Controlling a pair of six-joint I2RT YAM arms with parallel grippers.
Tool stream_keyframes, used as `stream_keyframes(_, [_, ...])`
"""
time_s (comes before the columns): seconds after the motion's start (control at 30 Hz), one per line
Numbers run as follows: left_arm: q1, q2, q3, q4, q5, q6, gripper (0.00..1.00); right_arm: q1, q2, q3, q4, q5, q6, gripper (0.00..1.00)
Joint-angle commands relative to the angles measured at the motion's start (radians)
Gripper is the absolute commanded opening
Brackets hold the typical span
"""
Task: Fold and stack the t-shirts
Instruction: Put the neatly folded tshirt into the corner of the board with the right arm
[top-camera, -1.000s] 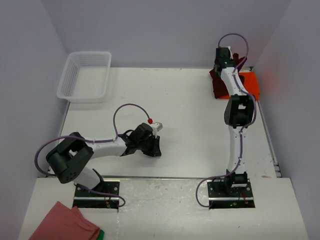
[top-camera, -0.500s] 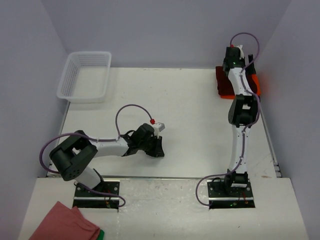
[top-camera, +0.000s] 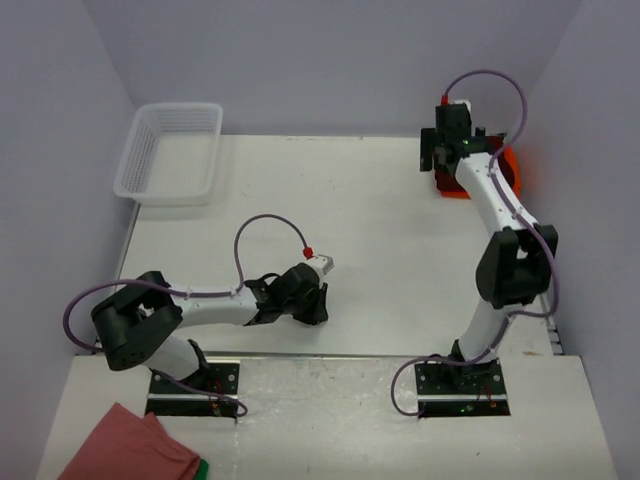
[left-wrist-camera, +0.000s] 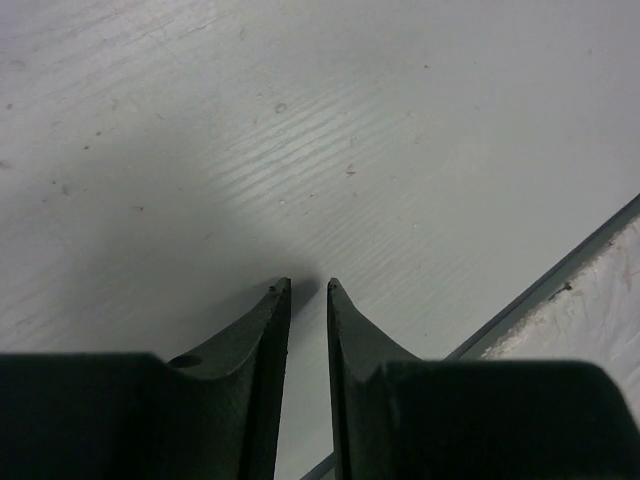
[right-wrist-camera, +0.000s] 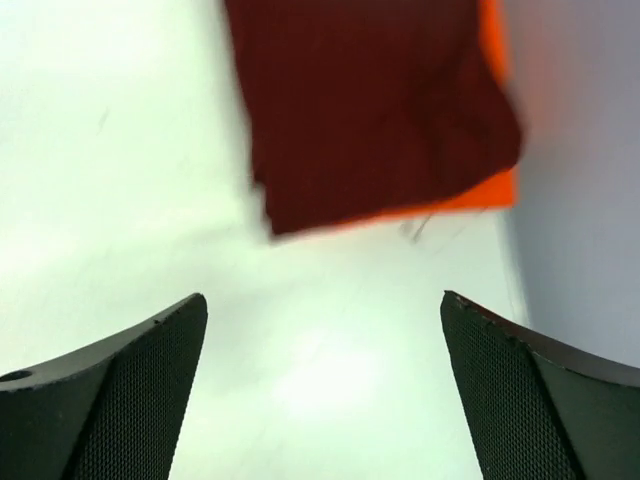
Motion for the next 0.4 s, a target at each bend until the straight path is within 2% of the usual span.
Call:
stream_keyframes(0.0, [-0.035, -0.054, 0.026, -0.085, -0.204, -0.017, 0.23, -0.009, -0.328, -0.300, 0.122, -0.340, 0.172, 0.99])
stream_keyframes(0.03, [-0.046, -0.065, 0.032, -0.092, -0.241, -0.017, 0.23, -0.008, -0.374, -0.420, 0.196, -0.439, 0.177, 0.99])
stream_keyframes(0.07, [-0.058, -0.079, 0.035, -0.105, -0.273, -0.020, 0.23, -0.006, -0.417, -0.472, 0.224, -0.478, 0.197, 0.99])
stream_keyframes(0.23, [-0.154, -0.188, 0.012, -0.124, -0.471, -0.043, 0.28, 0.022, -0.635, -0.699, 0.314, -0.572, 0.254, 0.99])
stream_keyframes(0.33, [-0.200, -0.251, -0.016, -0.144, -0.542, -0.078, 0.36, 0.023, -0.744, -0.817, 0.357, -0.581, 0.281, 0.99])
stream_keyframes(0.37, [-0.222, -0.275, -0.017, -0.156, -0.582, -0.098, 0.43, 0.023, -0.770, -0.845, 0.368, -0.606, 0.283, 0.99])
